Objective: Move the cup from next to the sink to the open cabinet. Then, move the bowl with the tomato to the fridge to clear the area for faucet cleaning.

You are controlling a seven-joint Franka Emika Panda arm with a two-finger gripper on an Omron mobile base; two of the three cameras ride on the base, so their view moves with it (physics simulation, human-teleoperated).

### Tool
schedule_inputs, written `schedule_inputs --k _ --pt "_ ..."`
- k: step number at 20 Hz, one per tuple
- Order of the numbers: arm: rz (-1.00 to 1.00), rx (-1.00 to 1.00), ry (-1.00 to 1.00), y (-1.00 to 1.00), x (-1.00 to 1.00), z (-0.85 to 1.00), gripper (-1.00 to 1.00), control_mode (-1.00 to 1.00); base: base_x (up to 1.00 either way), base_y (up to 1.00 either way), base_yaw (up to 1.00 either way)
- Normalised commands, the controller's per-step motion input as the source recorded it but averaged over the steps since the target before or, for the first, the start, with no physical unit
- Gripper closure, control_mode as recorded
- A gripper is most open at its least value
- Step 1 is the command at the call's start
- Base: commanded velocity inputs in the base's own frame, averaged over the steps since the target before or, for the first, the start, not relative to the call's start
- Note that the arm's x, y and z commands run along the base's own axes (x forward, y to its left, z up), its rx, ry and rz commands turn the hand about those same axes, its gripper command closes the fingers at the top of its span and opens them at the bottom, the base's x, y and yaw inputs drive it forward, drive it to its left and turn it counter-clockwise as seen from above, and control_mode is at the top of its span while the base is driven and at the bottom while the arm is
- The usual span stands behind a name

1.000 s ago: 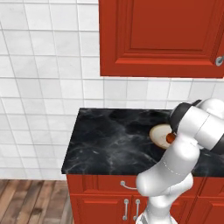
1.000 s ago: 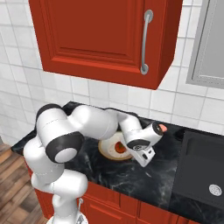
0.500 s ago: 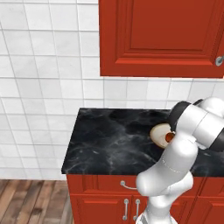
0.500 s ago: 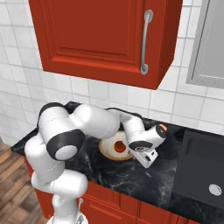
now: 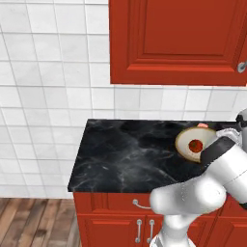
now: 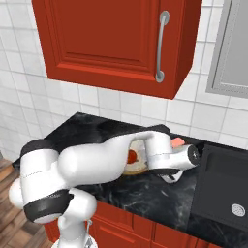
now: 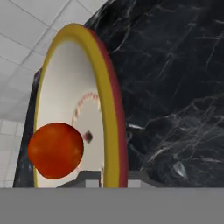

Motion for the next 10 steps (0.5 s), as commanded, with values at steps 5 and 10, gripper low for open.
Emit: schedule_inputs --k 5,10 --pt "0.00 0.05 -0.03 0.26 -0.90 0.81 1.00 -1.00 0.00 0.00 0.00" --pt "-0.04 0.04 0.00 0.41 -0.63 0.36 1.00 -1.00 0.00 0.00 0.00"
